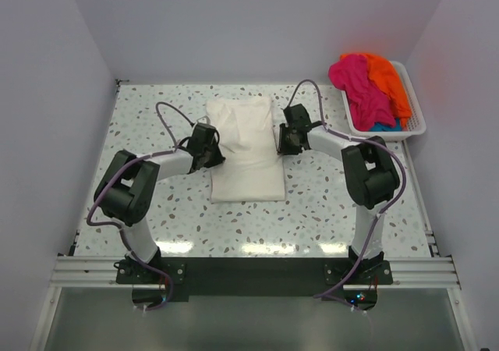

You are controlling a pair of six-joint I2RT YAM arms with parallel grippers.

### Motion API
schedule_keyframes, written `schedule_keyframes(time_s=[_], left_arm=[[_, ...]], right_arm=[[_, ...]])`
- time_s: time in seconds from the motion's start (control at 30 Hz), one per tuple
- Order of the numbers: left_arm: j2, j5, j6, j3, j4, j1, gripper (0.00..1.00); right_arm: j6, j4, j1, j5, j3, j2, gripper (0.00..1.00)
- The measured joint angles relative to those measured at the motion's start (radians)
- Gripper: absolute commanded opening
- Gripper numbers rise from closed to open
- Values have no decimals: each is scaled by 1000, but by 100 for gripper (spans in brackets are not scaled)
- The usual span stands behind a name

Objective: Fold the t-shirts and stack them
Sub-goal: Fold the tshirt

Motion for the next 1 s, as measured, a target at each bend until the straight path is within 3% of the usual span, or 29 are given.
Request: schedule_keyframes(time_s=[0.07, 0.27, 0.4, 0.6, 0.77, 1.0], left_arm=[[-9, -5, -5, -13, 7, 4, 11], [-34, -14, -6, -41, 13, 26, 19], [-76, -16, -2, -69, 14, 28, 41], [-269, -63, -39, -154, -26, 32, 61], [-494, -121, -94, -290, -91, 19, 64], [-667, -104, -150, -515, -150, -14, 62]], right_arm=[[5, 0, -19, 0, 0, 0, 26], [20, 22, -36, -2, -12, -4, 46], [20, 25, -34, -2, -42, -39, 52], [50, 38, -30, -2, -229, -243, 52], [100, 71, 17, -14, -444, -441, 52], [212, 115, 97, -49, -682, -565, 53]])
